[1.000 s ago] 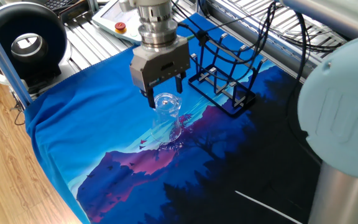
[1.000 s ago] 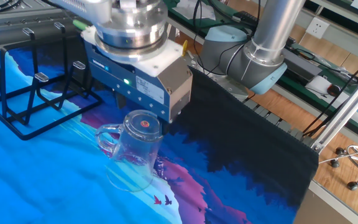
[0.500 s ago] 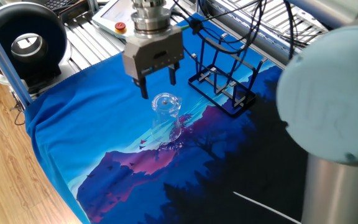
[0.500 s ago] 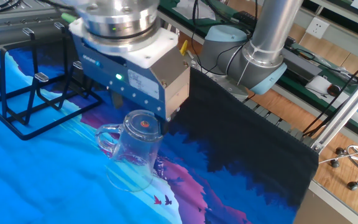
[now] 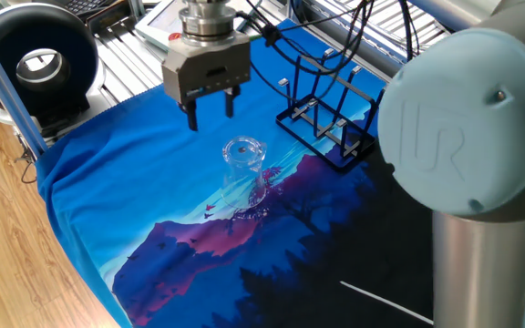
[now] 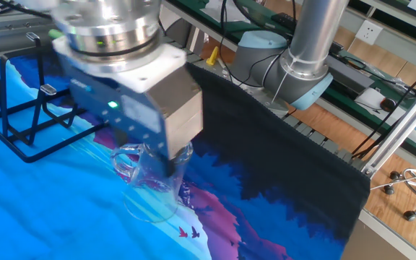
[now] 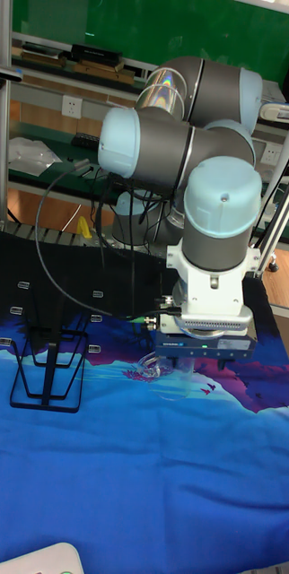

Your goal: Take the cup off the cup rack

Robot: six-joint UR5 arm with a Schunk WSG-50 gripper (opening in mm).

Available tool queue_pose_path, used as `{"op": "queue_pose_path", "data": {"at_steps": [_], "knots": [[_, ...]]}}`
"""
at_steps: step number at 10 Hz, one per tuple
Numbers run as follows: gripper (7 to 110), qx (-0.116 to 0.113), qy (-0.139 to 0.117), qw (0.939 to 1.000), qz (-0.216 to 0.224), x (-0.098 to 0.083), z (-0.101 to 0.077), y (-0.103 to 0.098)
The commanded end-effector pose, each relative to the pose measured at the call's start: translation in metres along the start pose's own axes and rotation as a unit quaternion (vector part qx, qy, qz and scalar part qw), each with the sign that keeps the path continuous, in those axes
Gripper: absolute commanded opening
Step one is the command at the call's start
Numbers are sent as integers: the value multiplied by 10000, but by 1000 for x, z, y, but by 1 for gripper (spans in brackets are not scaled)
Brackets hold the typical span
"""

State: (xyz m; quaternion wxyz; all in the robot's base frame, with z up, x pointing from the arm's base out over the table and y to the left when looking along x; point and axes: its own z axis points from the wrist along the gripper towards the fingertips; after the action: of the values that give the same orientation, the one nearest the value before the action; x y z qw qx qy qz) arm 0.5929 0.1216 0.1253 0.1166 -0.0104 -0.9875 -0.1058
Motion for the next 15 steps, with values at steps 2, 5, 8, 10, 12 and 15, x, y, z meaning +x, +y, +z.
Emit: {"op": "queue_pose_path", "data": {"at_steps": [2, 5, 8, 10, 12, 15], "knots": [[66, -606, -301, 9977, 38, -15, 0, 31], [44, -542, -36, 9985, 35, 10, 24, 30], [44, -423, 157, 9989, 90, 31, 32, 27], [44, -289, 156, 9994, 123, 35, 41, 18], [44, 259, 512, 9981, 236, 62, 46, -8], [44, 694, 1738, 9808, 558, 129, 29, -23]]}}
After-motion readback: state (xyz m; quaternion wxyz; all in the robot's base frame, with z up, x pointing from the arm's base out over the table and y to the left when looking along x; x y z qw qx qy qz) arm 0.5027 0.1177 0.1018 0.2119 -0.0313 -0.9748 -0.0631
